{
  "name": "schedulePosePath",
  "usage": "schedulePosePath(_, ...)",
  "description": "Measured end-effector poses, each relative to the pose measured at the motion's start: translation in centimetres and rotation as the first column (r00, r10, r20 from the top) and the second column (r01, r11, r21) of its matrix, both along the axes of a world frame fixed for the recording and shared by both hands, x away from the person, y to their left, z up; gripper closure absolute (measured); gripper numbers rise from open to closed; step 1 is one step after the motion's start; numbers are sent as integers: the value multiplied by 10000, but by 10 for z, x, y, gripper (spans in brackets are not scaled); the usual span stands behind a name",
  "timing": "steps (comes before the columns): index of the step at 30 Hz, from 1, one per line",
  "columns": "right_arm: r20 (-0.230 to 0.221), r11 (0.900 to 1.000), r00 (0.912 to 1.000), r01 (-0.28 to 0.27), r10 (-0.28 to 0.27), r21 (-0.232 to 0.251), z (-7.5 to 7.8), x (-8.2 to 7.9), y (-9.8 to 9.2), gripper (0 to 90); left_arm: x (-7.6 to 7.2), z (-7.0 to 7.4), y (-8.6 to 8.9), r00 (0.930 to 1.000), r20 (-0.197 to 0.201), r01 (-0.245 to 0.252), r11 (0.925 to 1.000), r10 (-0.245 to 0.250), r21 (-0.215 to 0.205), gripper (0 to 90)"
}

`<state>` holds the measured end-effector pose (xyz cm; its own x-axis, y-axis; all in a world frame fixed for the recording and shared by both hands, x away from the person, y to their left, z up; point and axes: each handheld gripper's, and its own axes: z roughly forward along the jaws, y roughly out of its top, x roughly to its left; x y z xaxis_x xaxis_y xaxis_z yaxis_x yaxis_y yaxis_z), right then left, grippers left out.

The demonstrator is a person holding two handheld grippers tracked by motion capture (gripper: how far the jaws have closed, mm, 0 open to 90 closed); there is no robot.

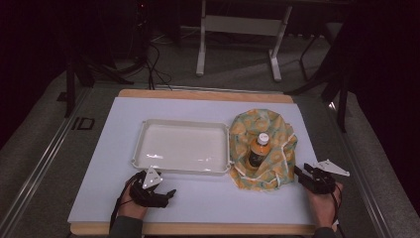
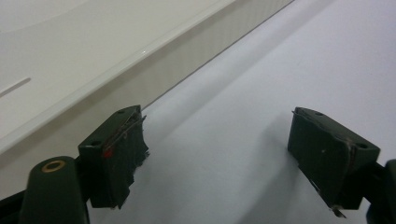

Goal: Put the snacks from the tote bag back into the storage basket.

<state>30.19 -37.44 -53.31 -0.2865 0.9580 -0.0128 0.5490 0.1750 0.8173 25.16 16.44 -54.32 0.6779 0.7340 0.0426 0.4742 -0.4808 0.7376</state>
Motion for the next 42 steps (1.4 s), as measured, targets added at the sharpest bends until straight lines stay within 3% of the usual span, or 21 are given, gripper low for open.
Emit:
schedulePosePath(5, 197, 10000, 9998, 65, -65, -6, 0, -2, 0, 556, 1, 0, 1, 10000, -74, -57, 10000, 57, -77, 190)
schedulePosePath(9, 218, 9999, 9997, 70, -73, 149, 1, -2, -2, 564, 0, 1, 4, 10000, -14, -46, 9995, 46, -323, 169)
schedulePosePath(10, 152, 9999, 9998, 115, -117, 85, 1, -1, -1, 573, 1, 1, 6, 9999, -66, -103, 9984, 99, -550, 169)
schedulePosePath(14, 177, 9999, 9998, 122, -121, -24, 1, -2, 0, 577, 0, 1, 7, 10000, -90, -14, 9974, 7, -726, 169)
schedulePosePath(27, 26, 9999, 10000, -15, 15, 172, 2, 0, -1, 578, 0, 1, 7, 9998, -66, 197, 9975, -202, -675, 180)
schedulePosePath(29, 49, 9996, 10000, -76, 74, 288, 2, -1, -1, 578, 0, 1, 6, 9998, -59, 171, 9978, -176, -643, 182)
schedulePosePath(30, 122, 9981, 9997, -222, 215, 572, 3, -2, -1, 578, 0, 1, 6, 9998, -55, 181, 9977, -185, -647, 182)
schedulePosePath(37, 4, 9985, 9996, -266, 266, 468, 6, 1, -8, 583, 0, 1, 6, 9998, -60, 169, 9978, -173, -639, 184)
schedulePosePath(42, -196, 9983, 9982, -562, 564, 124, 10, 3, -8, 598, 0, 1, 6, 9998, -76, 183, 9978, -188, -629, 185)
